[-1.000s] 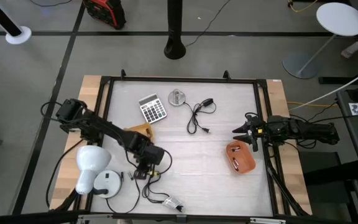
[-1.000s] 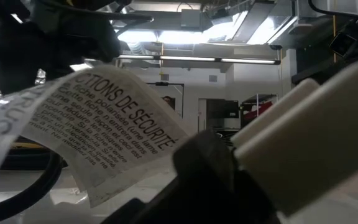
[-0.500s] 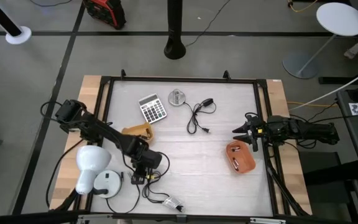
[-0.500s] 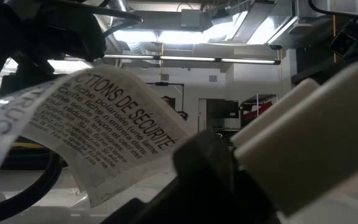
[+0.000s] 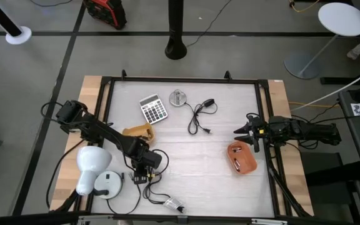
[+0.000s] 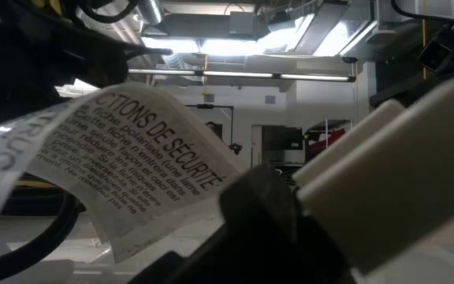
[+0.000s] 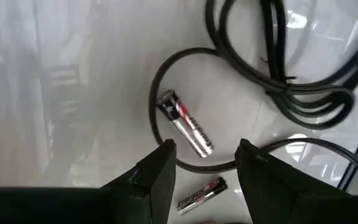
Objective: Sort batteries
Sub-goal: Put the silver battery into the orange bin
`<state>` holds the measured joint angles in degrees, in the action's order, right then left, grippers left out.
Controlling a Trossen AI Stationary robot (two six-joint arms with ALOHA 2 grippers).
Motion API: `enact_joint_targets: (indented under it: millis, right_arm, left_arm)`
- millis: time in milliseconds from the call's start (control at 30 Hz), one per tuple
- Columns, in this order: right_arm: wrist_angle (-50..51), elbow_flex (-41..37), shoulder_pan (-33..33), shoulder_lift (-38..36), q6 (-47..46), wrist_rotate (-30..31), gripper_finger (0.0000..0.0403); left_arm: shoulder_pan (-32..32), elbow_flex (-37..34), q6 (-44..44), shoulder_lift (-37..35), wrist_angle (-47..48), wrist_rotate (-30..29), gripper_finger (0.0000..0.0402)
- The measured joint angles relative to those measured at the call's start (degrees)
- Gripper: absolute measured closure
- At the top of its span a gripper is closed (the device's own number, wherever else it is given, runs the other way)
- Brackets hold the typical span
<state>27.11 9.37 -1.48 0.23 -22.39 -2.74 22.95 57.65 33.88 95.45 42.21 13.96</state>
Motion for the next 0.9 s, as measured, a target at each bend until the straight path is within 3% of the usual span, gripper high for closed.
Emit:
enact_joint_targets:
  millis: [533,900]
  right_arm:
    - [0.02,0.0,0.01,0.02,-0.01,0.0,0.0233]
    - [0.02,0.0,0.01,0.0,-0.01,0.0,0.0233]
  left_arm:
    - [-0.12,-0.05,4.48,4.84,-1.32,-0.11,0.0247]
    - [-0.06,-0.04,8.05,4.84,-1.34,-4.86,0.0247]
